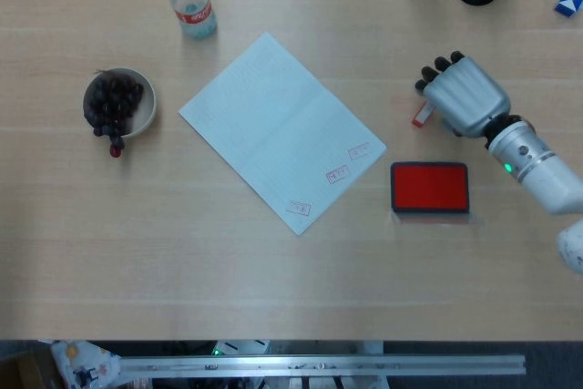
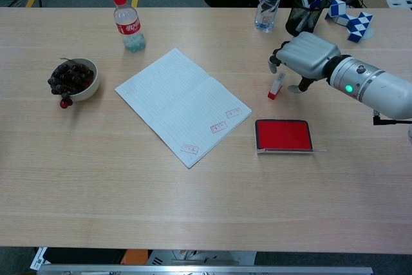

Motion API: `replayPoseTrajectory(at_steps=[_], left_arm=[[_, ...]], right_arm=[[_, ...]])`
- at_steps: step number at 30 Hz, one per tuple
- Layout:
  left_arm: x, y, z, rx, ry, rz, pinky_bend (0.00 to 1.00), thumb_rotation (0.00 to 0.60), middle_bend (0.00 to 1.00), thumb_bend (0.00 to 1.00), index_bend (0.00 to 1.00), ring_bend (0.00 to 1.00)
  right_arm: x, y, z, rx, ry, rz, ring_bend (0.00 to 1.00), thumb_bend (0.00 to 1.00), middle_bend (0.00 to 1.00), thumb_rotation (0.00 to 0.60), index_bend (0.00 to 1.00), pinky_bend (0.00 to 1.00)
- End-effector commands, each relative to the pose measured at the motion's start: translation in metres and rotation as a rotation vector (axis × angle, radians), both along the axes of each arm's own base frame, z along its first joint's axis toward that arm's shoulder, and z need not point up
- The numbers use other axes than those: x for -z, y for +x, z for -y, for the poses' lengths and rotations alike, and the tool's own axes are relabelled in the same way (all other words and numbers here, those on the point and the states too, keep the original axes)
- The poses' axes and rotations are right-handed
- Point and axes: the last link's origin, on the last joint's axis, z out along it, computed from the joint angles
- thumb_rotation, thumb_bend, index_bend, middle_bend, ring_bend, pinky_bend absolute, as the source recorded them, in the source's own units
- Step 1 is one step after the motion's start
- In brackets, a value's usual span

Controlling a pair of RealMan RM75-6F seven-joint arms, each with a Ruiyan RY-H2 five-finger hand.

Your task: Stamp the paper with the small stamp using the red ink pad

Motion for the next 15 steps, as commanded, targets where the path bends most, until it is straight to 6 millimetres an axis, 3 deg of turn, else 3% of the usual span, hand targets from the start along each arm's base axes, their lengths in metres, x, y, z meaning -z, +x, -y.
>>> replayPoseTrajectory(at_steps=[1, 15], left_arm=[[-0.0002, -0.0005, 0.0002, -0.003, 0.000, -0.001, 0.14, 0.600, 0.12, 0.22, 0.15, 0.15], [0.0012, -0.0021, -0.0005, -0.005, -0.007, -0.004, 0.14, 0.600, 0.12, 0.22, 0.15, 0.15]], right_arm=[[0.0033, 0.0003, -0.0008, 0.001, 0.006, -0.002, 0.28, 0.22, 0.35, 0.600, 0.39, 0.34], [0.0001, -0.0061, -0.0073, 0.027, 0.002, -0.011, 0.28, 0.22, 0.35, 0.600, 0.44, 0.34]])
